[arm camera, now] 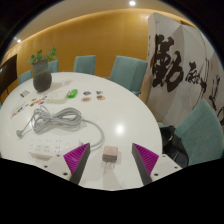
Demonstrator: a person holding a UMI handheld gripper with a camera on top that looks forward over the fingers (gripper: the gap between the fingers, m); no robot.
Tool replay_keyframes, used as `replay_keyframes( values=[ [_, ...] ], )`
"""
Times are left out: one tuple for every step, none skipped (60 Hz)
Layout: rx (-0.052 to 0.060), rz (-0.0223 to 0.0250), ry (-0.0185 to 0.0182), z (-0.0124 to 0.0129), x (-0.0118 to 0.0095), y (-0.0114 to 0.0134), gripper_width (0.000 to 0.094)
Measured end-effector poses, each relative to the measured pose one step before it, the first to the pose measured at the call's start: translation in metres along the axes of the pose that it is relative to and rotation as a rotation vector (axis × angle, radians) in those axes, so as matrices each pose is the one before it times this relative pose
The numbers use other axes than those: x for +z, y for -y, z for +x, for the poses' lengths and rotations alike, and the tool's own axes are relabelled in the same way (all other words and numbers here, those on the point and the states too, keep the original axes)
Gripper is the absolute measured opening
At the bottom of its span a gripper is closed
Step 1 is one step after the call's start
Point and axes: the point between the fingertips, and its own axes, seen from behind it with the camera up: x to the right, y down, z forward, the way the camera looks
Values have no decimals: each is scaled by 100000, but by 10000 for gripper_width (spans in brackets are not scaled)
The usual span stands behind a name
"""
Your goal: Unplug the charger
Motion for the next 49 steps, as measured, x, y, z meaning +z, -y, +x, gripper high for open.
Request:
replay_keyframes(
  values=[
    [265,824,140,-175,-757,207,877],
    [308,834,150,-135,-832,273,876],
    [297,886,175,-128,-848,265,873],
    [285,887,143,-147,-865,276,872],
    [176,860,35,-139,-888,250,871],
    [128,701,-120,-75,-900,234,874],
    [85,394,-289,-100,-770,300,872],
    [157,645,-134,13,-1085,223,873],
    [167,590,-291,-100,-883,135,873],
    [135,398,-368,-86,-890,117,873],
    [183,323,-479,-45,-910,100,875],
    [188,356,-532,-51,-876,105,873],
    [150,344,-502,-67,-839,91,873],
    [113,146,-447,-66,-798,22,871],
    [179,-69,-369,34,-783,-69,872],
    [69,-356,-522,-64,-672,-70,874],
    [-50,-340,-531,-107,-697,-113,874],
    [-203,-176,-534,-114,-667,-63,873],
    [-280,-28,-497,-82,-695,-54,875],
    [-259,33,-488,-78,-681,-57,875],
    [-118,175,-481,-41,-781,-104,873],
    [-74,165,-518,-62,-581,-104,873],
    [-83,118,-485,-117,-524,-86,873],
    [-79,15,-376,-117,-532,-112,870],
    [4,-63,-282,-167,-502,-156,872],
    [149,17,-182,-158,-483,-96,870],
    [190,151,-69,-158,-469,-48,874],
    [160,71,217,-31,-518,-64,875],
    [380,-178,154,-252,-425,-121,875],
    [613,-313,273,-203,-375,-158,871],
    [864,-394,387,-223,-303,-193,870],
    [704,-66,210,-176,-151,-122,870],
    [519,156,-12,-70,-289,-14,868],
    [281,371,-219,-22,-237,29,869],
    [119,382,-334,3,-214,16,873],
    [-5,290,-271,-49,-191,6,871],
    [-154,202,-78,-102,-175,-5,869],
    [-358,195,-24,-105,-141,4,868],
    [-481,91,-125,-113,-131,-45,870],
    [-555,-46,-228,-49,-121,-98,871],
    [-375,-85,-214,-85,38,-174,871],
    [-317,-147,-57,-100,-139,-67,868],
    [-113,-34,1,-101,-80,-13,869],
    [-88,117,-73,-69,-63,46,871],
    [-220,257,-156,-31,-56,55,872],
    [-220,264,-171,-25,-53,83,873],
    [-145,191,-84,6,-43,121,872],
    [-76,209,-8,-68,-20,80,871],
    [-70,102,63,-34,4,57,872]
  ],
)
